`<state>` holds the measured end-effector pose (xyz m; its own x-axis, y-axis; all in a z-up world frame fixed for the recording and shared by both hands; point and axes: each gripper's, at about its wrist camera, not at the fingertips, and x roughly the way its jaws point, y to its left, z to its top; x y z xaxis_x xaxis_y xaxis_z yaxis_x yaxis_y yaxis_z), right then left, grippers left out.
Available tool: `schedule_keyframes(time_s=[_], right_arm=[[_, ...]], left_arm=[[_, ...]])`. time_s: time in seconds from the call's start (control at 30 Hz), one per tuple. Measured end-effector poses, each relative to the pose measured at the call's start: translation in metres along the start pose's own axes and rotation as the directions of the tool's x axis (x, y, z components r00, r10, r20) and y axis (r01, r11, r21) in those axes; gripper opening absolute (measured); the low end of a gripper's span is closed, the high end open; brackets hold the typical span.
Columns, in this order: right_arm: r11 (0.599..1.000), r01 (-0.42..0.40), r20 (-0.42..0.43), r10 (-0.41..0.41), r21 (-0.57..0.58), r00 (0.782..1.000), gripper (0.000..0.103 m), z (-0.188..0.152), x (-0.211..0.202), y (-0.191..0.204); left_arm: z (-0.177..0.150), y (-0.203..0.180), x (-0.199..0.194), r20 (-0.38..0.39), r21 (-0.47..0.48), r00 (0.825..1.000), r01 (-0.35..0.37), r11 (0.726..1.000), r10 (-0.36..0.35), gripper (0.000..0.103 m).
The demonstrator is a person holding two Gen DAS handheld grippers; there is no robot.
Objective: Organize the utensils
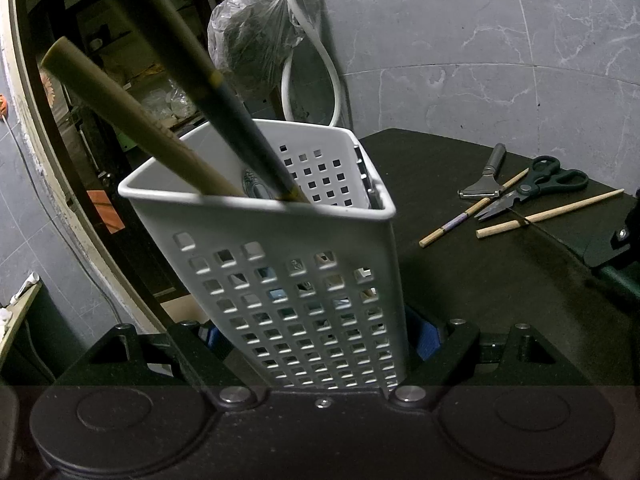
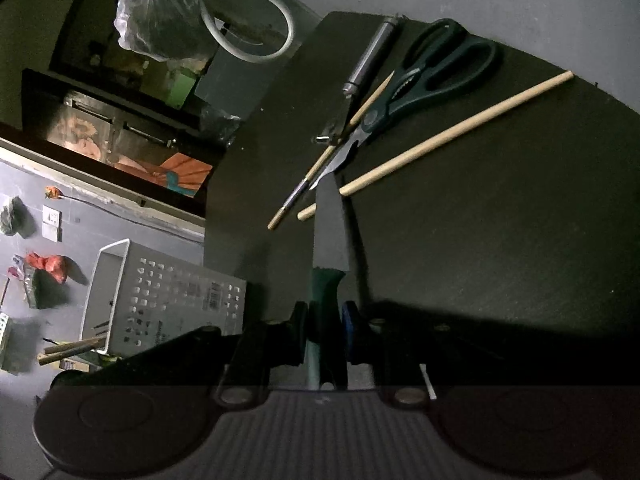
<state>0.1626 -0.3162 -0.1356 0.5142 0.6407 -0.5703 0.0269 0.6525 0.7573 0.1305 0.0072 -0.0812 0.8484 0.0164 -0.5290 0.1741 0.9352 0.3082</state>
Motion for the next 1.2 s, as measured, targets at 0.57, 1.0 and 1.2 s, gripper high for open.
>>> schedule_keyframes(time_s=[0.57, 1.0, 1.2], right_arm=[[0.799, 0.292, 0.036, -0.322, -0.526, 0.946, 0.040, -0.029, 0.021, 0.075], [0.708, 0.294, 0.013, -0.373, -0.642, 0.928, 0.019, -0.042, 0.028, 0.090], [0.946, 0.105, -0.080, -0.135, -0.307, 0.988, 0.019, -0.012, 0.013, 0.055]], left_arm=[[0.000, 0.000, 0.000, 0.001, 0.003, 1.000, 0.002, 1.000, -0.002, 0.086], [-0.001, 0.001, 0.001, 0.005, 0.006, 1.000, 0.014, 1.000, -0.014, 0.086], [-0.001, 0.001, 0.001, 0.005, 0.006, 1.000, 0.015, 1.000, -0.015, 0.086]])
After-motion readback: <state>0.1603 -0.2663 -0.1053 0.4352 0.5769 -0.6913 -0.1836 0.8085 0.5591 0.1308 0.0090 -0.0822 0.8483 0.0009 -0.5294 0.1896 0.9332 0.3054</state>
